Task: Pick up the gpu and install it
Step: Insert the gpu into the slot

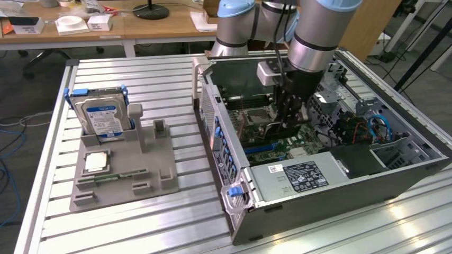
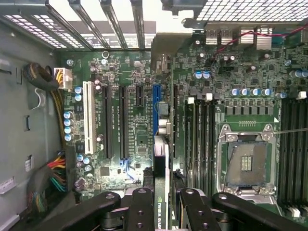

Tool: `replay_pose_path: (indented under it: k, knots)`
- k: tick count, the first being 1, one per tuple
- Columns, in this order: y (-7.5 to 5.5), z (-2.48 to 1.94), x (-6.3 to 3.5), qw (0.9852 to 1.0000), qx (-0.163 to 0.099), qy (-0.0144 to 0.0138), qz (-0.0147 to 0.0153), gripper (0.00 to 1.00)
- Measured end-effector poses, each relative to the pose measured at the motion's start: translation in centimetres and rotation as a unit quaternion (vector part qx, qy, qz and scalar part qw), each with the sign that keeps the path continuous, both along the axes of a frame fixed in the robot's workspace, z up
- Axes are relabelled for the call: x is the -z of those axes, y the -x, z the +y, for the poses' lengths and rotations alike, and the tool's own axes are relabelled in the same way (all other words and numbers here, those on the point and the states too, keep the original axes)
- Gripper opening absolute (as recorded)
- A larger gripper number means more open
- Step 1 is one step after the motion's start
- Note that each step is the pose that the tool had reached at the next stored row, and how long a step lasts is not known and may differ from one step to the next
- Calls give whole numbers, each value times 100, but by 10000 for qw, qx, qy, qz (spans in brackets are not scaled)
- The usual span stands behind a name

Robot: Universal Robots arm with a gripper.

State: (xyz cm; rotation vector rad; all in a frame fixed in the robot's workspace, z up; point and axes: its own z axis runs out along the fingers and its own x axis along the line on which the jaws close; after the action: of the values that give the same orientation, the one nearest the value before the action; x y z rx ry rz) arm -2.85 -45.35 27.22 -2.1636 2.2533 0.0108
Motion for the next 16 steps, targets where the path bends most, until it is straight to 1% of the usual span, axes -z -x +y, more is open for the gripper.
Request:
replay_pose_path:
  k: [8,16]
  knots:
    - [44,-26,52,10000,-1,1,1,26]
    - [105,-40,100,10000,0,-1,3,26]
